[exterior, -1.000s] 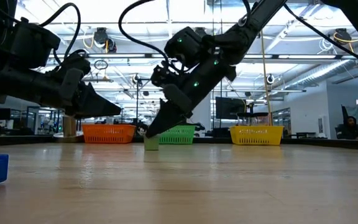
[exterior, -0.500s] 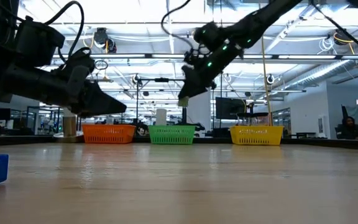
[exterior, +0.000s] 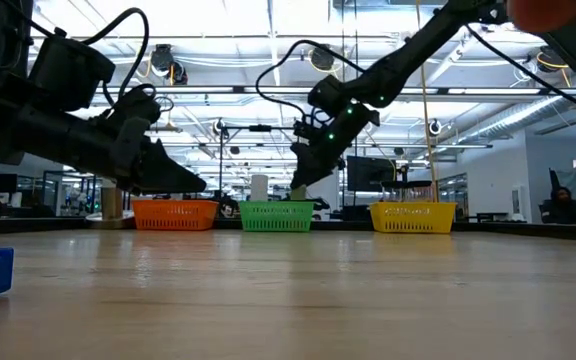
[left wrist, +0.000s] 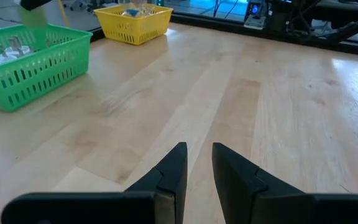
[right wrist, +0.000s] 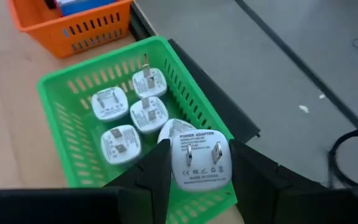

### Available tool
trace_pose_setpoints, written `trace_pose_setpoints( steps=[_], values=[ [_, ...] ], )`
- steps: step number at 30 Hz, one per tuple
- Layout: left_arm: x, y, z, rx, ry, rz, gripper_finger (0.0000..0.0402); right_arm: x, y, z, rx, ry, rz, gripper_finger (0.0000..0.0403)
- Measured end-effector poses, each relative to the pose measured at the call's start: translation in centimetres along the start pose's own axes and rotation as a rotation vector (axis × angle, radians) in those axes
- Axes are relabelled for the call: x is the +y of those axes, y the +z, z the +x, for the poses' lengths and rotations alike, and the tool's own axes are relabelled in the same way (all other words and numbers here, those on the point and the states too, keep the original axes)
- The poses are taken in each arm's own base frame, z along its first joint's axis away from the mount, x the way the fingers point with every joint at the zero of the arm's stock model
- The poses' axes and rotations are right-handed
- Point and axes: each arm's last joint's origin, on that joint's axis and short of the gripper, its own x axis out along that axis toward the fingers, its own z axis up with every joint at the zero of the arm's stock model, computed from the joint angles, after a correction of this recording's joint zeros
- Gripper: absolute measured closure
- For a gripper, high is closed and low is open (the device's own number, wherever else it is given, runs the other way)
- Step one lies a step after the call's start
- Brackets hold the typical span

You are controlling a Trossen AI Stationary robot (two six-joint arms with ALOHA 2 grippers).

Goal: Pick & Place Office items
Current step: Put the green charger adapter into the green basket

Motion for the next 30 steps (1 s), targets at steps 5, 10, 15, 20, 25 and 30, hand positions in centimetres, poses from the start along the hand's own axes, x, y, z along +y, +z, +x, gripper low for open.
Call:
trace_pose_setpoints(
  steps=[5, 10, 15, 20, 25, 30],
  values=[
    [0.0, 0.0, 0.0, 0.0, 0.0, 0.004, 0.0325, 0.0, -0.8, 1.2, 0.017, 0.012, 0.006, 0.0277],
    [0.0, 0.0, 0.0, 0.0, 0.0, 0.003, 0.0325, 0.0, -1.6, 2.5, 0.03, 0.013, 0.007, 0.0276],
    [0.0, 0.0, 0.0, 0.0, 0.0, 0.003, 0.0325, -0.1, -1.8, 2.7, 0.029, 0.012, 0.013, 0.0261],
    [0.0, 0.0, 0.0, -0.001, 0.003, -0.002, 0.0325, 0.0, -2.2, 2.8, 0.065, 0.014, 0.016, 0.0244],
    [0.0, 0.0, 0.0, -0.001, 0.003, -0.005, 0.0325, 0.0, -2.3, 2.8, 0.069, 0.013, 0.032, 0.0263],
    [0.0, 0.0, 0.0, -0.001, 0.003, -0.005, 0.0325, 0.0, -2.0, 2.6, 0.055, 0.012, 0.031, 0.0316]
  ],
)
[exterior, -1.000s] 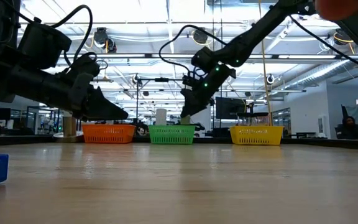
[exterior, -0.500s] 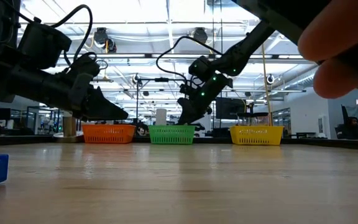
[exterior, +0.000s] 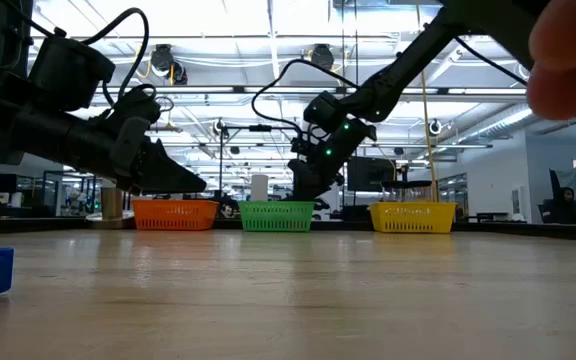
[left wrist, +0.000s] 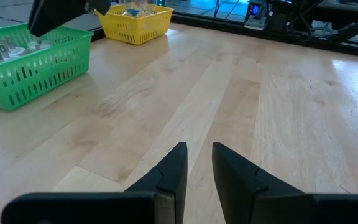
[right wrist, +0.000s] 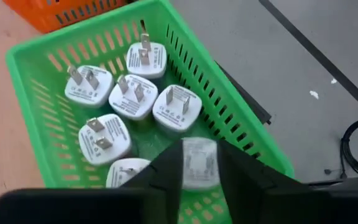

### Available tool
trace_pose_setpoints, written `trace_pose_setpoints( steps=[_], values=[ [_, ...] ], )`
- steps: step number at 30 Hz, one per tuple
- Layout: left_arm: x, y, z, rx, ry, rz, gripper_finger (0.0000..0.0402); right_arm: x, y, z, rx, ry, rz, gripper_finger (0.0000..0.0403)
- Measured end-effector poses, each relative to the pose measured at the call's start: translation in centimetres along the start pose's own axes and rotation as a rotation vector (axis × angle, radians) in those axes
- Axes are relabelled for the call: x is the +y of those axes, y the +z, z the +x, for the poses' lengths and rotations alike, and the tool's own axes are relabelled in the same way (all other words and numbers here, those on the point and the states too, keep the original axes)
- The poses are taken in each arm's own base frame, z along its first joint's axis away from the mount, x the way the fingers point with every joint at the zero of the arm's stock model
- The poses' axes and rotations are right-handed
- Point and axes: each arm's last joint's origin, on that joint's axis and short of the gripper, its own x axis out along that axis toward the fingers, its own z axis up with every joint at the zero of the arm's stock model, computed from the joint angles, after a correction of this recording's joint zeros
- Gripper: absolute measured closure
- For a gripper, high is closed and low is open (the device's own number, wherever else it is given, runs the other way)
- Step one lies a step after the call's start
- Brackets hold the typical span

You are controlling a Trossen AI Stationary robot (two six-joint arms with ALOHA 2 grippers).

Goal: Pick & Place Office items
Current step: Put the green charger adapter into the green basket, then return to Home Position

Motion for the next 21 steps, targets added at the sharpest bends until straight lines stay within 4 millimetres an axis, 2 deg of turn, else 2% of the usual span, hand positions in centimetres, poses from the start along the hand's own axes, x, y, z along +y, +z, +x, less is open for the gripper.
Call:
trace_pose_setpoints(
  steps=[5, 8, 11, 14, 17, 21],
  values=[
    [0.0, 0.0, 0.0, 0.0, 0.0, 0.0, 0.0325, 0.0, 0.3, -0.4, -0.007, -0.003, 0.001, 0.0371],
    [0.0, 0.0, 0.0, 0.0, 0.0, -0.001, 0.0325, 0.1, 0.7, -0.9, -0.025, -0.004, -0.005, 0.0377],
    [0.0, 0.0, 0.0, 0.0, 0.0, -0.003, 0.0325, 0.6, 1.7, -2.5, -0.039, 0.002, -0.029, 0.0368],
    [0.0, 0.0, 0.0, 0.004, -0.015, -0.028, 0.0325, 1.5, 2.4, -5.1, -0.028, 0.02, -0.052, 0.037],
    [-0.1, 0.0, 0.0, 0.011, -0.047, -0.069, 0.0325, 3.3, 1.5, -6.9, -0.033, 0.049, -0.095, 0.0392],
    [-0.4, -0.1, 0.0, 0.018, -0.064, -0.141, 0.0325, 6.0, -1.3, -9.3, -0.046, 0.098, -0.109, 0.0396]
  ],
)
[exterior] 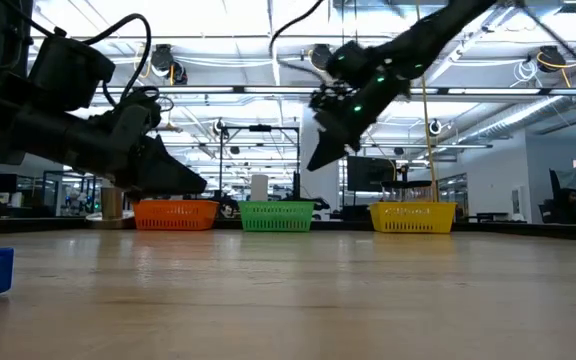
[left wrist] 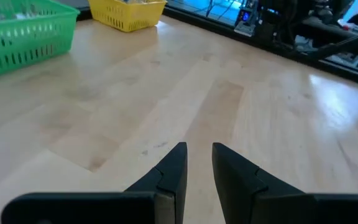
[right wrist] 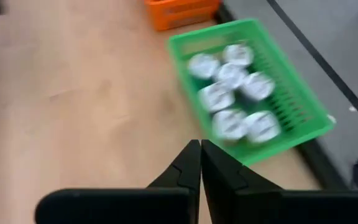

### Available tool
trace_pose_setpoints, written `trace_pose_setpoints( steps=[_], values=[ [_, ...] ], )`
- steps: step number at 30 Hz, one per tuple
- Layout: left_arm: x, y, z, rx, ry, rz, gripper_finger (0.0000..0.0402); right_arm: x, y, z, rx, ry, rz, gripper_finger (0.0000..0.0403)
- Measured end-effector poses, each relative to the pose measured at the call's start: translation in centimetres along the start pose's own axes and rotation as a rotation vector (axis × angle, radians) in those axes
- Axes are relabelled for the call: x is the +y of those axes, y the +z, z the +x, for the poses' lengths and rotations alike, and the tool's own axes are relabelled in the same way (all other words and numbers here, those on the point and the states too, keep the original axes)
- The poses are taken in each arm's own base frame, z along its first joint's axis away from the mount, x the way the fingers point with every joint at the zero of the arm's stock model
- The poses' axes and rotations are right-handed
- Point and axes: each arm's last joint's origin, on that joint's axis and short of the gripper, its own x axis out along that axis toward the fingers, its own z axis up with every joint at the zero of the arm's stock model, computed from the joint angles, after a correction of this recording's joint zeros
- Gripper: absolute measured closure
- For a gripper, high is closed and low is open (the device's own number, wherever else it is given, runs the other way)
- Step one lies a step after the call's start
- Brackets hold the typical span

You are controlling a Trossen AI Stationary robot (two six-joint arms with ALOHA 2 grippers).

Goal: Pick & Place Office items
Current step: Return to Home Position

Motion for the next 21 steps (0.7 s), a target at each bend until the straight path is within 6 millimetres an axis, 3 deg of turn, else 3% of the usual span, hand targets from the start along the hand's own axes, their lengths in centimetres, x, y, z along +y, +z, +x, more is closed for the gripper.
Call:
trace_pose_setpoints(
  steps=[6, 10, 16, 21],
  values=[
    [-1.7, -0.5, -0.4, 0.006, -0.046, -0.085, 0.0325, 5.3, -5.5, -3.3, -0.128, 0.102, 0.033, 0.0401],
    [-3.7, -0.8, -0.5, 0.002, -0.059, -0.147, 0.0325, 7.6, -9.3, -5.1, -0.262, 0.115, 0.067, 0.0402],
    [-7.2, -1.1, 1.1, 0.146, -0.013, -0.234, 0.033, 8.5, -13.1, -7.4, -0.467, 0.106, 0.05, 0.0399],
    [-11.6, 0.7, 2.1, 0.333, 0.107, -0.175, 0.0385, 7.9, -14.0, -9.0, -0.601, 0.092, 0.044, 0.0399]
  ],
)
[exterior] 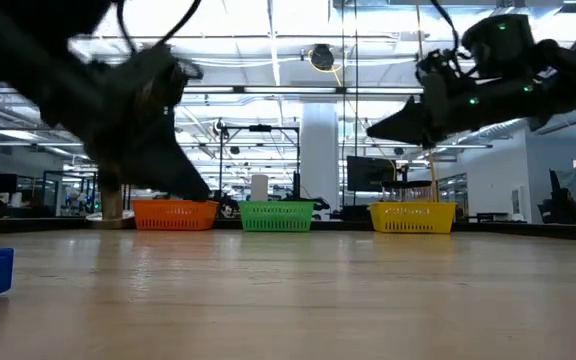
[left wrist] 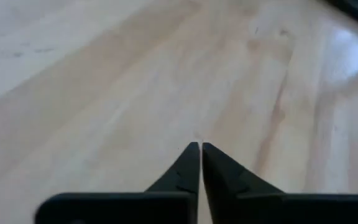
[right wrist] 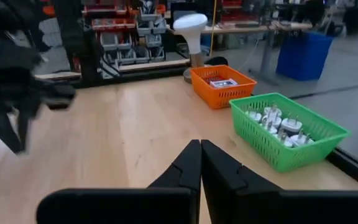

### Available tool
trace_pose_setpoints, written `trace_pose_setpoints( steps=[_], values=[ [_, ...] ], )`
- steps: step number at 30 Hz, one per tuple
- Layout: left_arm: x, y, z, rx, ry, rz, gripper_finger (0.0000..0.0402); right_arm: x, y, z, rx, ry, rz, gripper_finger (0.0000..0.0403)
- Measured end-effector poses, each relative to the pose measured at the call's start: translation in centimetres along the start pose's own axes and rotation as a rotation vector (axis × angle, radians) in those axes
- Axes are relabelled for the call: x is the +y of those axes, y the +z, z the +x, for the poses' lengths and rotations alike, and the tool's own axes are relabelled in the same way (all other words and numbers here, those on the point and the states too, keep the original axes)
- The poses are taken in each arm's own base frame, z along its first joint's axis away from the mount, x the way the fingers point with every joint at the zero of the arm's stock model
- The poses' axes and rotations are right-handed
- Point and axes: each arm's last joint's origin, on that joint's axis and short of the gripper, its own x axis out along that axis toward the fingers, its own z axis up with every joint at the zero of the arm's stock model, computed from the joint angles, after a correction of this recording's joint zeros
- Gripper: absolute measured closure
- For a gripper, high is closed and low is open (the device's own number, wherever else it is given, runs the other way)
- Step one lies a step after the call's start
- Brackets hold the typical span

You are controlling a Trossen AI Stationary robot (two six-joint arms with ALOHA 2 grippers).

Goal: Pick & Place Office items
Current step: Return to Home Position

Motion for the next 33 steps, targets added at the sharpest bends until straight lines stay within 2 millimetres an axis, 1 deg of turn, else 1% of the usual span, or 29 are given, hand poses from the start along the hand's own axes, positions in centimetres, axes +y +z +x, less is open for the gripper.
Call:
trace_pose_setpoints(
  steps=[2, 4, 6, 9, 13, 15, 17, 21, 24, 27, 29, 33],
  values=[
    [-1.9, 0.9, -0.6, 0.058, 0.055, -0.035, 0.0396, -0.1, -0.3, -0.5, -0.011, -0.002, -0.031, 0.0399],
    [-3.4, 1.6, -1.4, 0.124, 0.114, -0.079, 0.0392, -0.2, -0.3, -0.7, -0.026, -0.005, -0.066, 0.0399],
    [-5.0, 2.4, -2.1, 0.205, 0.115, -0.171, 0.0391, -0.4, -0.3, -0.9, -0.028, -0.013, -0.091, 0.0399],
    [-6.8, 3.1, -3.2, 0.347, 0.105, -0.315, 0.0394, -0.7, -0.3, -0.9, -0.029, -0.026, -0.115, 0.0399],
    [-9.3, 4.0, -4.9, 0.429, 0.145, -0.464, 0.0396, -1.1, -0.2, -0.9, -0.043, -0.048, -0.131, 0.0399],
    [-10.6, 3.8, -5.4, 0.49, 0.196, -0.517, 0.0396, -1.3, 0.0, -0.9, -0.062, -0.06, -0.13, 0.0399],
    [-11.9, 3.2, -5.4, 0.572, 0.259, -0.564, 0.0396, -1.5, 0.2, -0.9, -0.076, -0.069, -0.129, 0.0399],
    [-14.4, 0.8, -4.4, 0.692, 0.355, -0.676, 0.0387, -1.7, 0.5, -0.9, -0.107, -0.079, -0.129, 0.0399],
    [-15.3, -1.2, -3.3, 0.739, 0.442, -0.78, 0.0356, -1.9, 0.8, -1.0, -0.137, -0.086, -0.13, 0.0399],
    [-15.8, -2.4, -2.4, 0.773, 0.488, -0.835, 0.0308, -1.9, 1.1, -1.0, -0.167, -0.089, -0.127, 0.0399],
    [-16.1, -2.7, -2.1, 0.755, 0.474, -0.875, 0.0271, -1.9, 1.2, -1.0, -0.184, -0.088, -0.127, 0.0399],
    [-16.4, -2.6, -1.6, 0.641, 0.428, -0.904, 0.0193, -1.9, 1.4, -1.1, -0.205, -0.087, -0.119, 0.0399]
  ],
)
